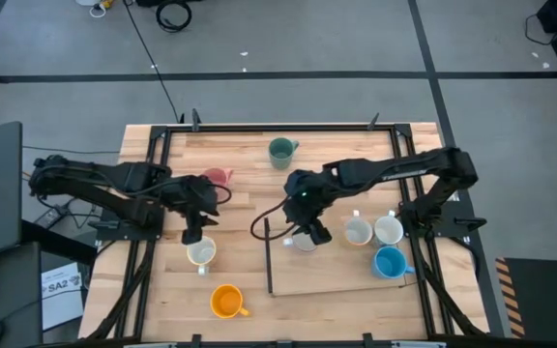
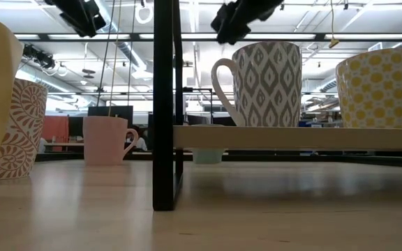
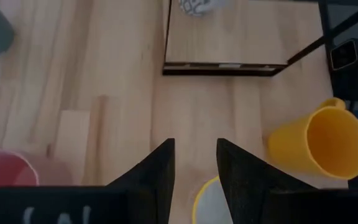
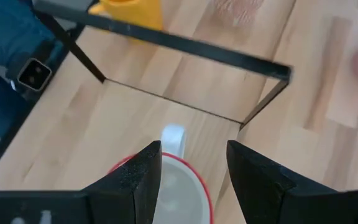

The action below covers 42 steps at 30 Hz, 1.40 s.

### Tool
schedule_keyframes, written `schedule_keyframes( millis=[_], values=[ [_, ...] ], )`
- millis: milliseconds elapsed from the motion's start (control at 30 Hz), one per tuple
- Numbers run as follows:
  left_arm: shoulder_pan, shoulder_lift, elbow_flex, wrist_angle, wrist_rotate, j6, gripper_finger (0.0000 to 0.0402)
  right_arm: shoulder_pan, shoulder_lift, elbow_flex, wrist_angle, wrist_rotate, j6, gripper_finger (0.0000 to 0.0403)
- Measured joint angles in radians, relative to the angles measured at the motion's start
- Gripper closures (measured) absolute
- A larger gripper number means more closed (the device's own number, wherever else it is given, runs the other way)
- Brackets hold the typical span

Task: Place coffee mugs
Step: Put the gray patterned mug on the shelf

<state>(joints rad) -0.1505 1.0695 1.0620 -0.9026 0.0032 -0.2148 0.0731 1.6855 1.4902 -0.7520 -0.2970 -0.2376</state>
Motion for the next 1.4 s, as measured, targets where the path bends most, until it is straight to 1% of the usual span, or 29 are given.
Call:
schedule_keyframes(
  millis=[100, 233, 400, 500, 867, 1233, 1400],
  values=[
    [-0.001, -0.022, -0.03, 0.016, -0.026, -0.003, 0.0279, 0.006, 0.027, 0.0, -0.015, 0.005, -0.006, 0.0216],
    [0.0, -0.017, -0.036, 0.023, -0.056, -0.002, 0.0279, 0.017, 0.041, 0.0, -0.019, 0.018, -0.068, 0.0216],
    [0.0, -0.016, -0.036, 0.047, -0.056, -0.001, 0.0279, 0.03, 0.047, 0.0, -0.025, 0.114, -0.084, 0.0216],
    [0.0, -0.017, -0.036, 0.064, -0.056, 0.001, 0.0279, 0.03, 0.048, 0.0, -0.041, 0.147, -0.087, 0.0216],
    [0.0, -0.017, -0.036, 0.085, -0.055, 0.016, 0.0279, 0.029, 0.048, 0.0, -0.081, 0.147, -0.088, 0.0216],
    [0.0, -0.016, -0.036, 0.089, -0.055, 0.017, 0.0279, 0.03, 0.114, 0.0, -0.065, 0.121, -0.088, 0.0233],
    [0.0, -0.016, -0.035, 0.091, -0.055, 0.017, 0.0279, 0.03, 0.111, -0.001, -0.066, 0.121, -0.087, 0.0244]
  ],
)
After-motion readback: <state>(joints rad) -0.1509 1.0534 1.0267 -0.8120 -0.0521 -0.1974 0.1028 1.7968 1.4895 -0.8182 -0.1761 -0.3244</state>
